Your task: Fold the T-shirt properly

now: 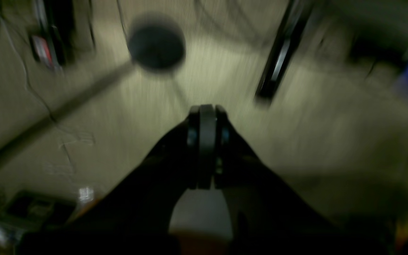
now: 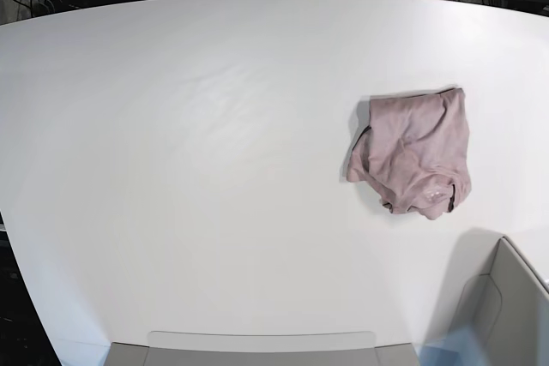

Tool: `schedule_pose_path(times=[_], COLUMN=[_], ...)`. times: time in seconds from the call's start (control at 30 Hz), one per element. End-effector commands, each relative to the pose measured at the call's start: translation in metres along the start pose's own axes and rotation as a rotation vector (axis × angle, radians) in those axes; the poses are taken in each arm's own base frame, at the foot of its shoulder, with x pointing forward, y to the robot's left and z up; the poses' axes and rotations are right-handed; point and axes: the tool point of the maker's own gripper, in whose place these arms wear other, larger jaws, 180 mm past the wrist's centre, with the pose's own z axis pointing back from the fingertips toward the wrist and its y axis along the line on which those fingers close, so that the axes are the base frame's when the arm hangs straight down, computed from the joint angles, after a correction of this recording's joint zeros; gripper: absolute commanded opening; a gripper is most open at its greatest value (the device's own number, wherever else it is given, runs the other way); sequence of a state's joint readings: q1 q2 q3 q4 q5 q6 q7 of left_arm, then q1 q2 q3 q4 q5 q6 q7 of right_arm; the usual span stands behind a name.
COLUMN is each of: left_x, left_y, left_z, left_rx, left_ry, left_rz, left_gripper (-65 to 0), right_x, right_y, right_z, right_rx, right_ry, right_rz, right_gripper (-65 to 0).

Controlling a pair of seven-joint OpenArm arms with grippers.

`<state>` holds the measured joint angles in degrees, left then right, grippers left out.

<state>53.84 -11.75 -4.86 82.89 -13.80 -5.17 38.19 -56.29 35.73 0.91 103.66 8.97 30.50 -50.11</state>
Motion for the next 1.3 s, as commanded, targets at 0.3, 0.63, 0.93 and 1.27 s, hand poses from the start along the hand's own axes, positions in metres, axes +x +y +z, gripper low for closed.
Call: schedule_pose_path(times=[0.3, 0.63, 0.93, 1.27], left_x=[-0.018, 0.032, 0.056, 0.059], left_y=[-0.022, 0.026, 0.012, -0.023], left_z=[-0.072, -0.106, -0.117, -0.125], left_rx=[-0.016, 0.246, 0.268, 0.226], left_ry=[0.134, -0.004, -0.111, -0.101], left_rz=[-0.031, 0.082, 0.080, 0.093], left_gripper=[-65.0, -65.0, -65.0, -65.0], right_x=[-0.022, -0.047, -0.036, -0.003], right_y=[-0.012, -0.091, -0.120, -0.136], right_z=[-0.074, -0.136, -0.153, -0.152], right_rx=[0.104, -0.297, -0.353, -0.385], right_ry=[0.124, 0.282, 0.216, 0.162], right_rz=[0.062, 0.213, 0.287, 0.290], right_gripper=[-65.0, -65.0, -65.0, -65.0])
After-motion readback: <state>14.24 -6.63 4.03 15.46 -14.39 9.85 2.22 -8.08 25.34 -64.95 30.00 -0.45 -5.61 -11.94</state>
